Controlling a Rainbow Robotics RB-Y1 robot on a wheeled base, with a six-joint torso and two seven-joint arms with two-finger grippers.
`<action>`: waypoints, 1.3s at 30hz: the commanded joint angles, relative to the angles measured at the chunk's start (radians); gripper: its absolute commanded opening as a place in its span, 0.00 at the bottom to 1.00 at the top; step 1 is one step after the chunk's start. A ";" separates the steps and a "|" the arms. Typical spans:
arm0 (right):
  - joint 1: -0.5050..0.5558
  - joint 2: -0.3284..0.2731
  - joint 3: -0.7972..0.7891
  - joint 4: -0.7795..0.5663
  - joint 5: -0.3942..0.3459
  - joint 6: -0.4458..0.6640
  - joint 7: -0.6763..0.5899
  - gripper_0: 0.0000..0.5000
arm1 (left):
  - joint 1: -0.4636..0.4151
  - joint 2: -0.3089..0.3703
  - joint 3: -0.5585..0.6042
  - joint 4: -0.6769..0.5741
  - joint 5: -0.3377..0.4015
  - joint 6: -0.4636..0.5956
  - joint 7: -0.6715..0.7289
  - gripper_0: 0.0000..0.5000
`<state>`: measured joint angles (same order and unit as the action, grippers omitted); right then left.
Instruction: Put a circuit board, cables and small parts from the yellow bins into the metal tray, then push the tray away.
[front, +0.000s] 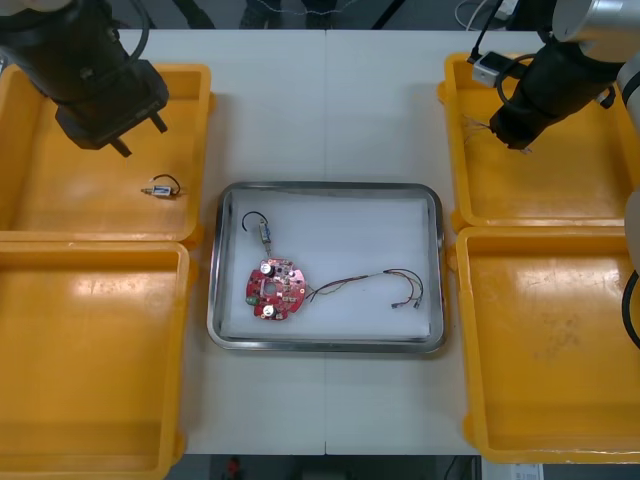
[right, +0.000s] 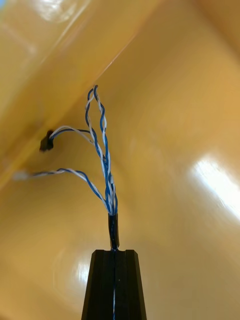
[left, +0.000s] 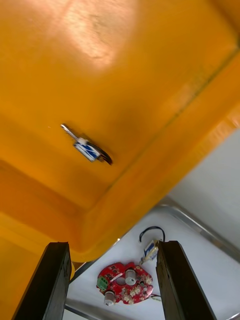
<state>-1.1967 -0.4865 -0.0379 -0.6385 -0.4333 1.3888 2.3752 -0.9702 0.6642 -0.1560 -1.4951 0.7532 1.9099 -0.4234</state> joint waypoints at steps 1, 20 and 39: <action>-0.030 -0.018 -0.094 -0.152 0.074 0.138 -0.011 0.00 | -0.088 0.063 0.032 0.118 0.005 0.005 0.101 1.00; -0.011 -0.018 -0.108 -0.524 0.107 0.531 -0.151 0.00 | -0.108 0.029 0.006 0.467 0.052 -0.265 0.126 1.00; 0.169 0.009 0.044 -0.972 -0.038 0.531 -0.195 0.00 | -0.096 -0.041 -0.143 0.564 0.112 -0.399 0.133 1.00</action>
<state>-1.0493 -0.4858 -0.0323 -1.5317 -0.4516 1.9162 2.2091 -1.0243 0.6384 -0.2540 -0.9337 0.8480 1.5306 -0.3516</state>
